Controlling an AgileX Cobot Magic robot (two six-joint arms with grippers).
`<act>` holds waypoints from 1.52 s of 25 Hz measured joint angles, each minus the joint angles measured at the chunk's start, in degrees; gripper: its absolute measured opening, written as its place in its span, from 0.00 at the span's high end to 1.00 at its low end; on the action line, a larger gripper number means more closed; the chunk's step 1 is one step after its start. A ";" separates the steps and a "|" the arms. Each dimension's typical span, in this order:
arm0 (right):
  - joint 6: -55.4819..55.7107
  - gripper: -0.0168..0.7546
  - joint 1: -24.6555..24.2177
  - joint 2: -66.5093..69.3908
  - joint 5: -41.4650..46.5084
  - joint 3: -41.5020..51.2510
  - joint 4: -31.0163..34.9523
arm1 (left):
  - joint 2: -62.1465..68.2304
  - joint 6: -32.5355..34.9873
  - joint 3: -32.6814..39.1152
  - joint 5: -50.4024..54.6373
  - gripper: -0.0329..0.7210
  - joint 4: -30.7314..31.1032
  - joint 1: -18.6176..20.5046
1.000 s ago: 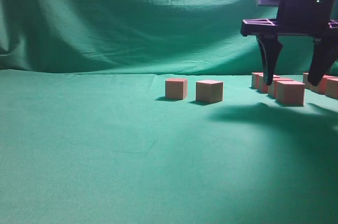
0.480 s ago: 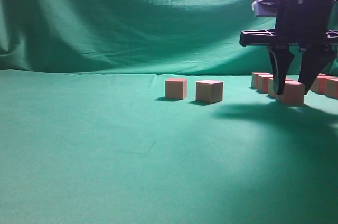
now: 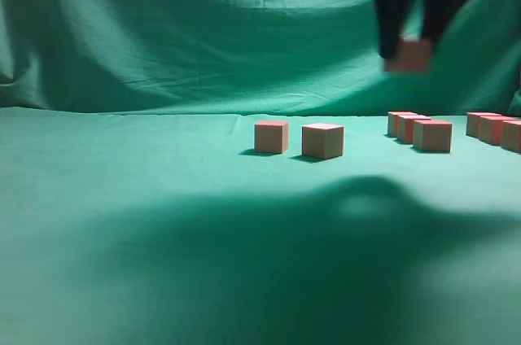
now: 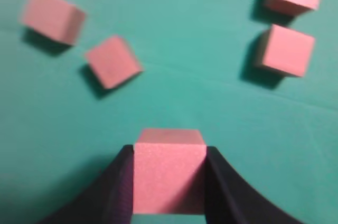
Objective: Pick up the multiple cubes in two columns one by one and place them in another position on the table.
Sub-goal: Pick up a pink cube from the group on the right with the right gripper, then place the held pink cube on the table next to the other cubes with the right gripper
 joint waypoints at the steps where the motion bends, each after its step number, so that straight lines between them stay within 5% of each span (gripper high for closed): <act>1: -0.53 0.62 1.90 -0.16 1.14 -1.94 0.76 | 0.00 0.00 0.00 0.00 0.96 0.00 0.00; 9: -1.80 0.62 14.27 7.14 5.60 -17.89 1.97 | 0.00 0.00 0.00 0.00 0.96 0.00 0.00; 20: 1.03 0.62 15.82 29.90 13.15 -43.65 0.54 | 0.00 0.00 0.00 0.00 0.96 0.00 0.00; 38: 12.42 0.62 15.82 35.31 13.34 -44.96 -7.95 | 0.00 0.00 0.00 0.00 0.96 0.00 0.00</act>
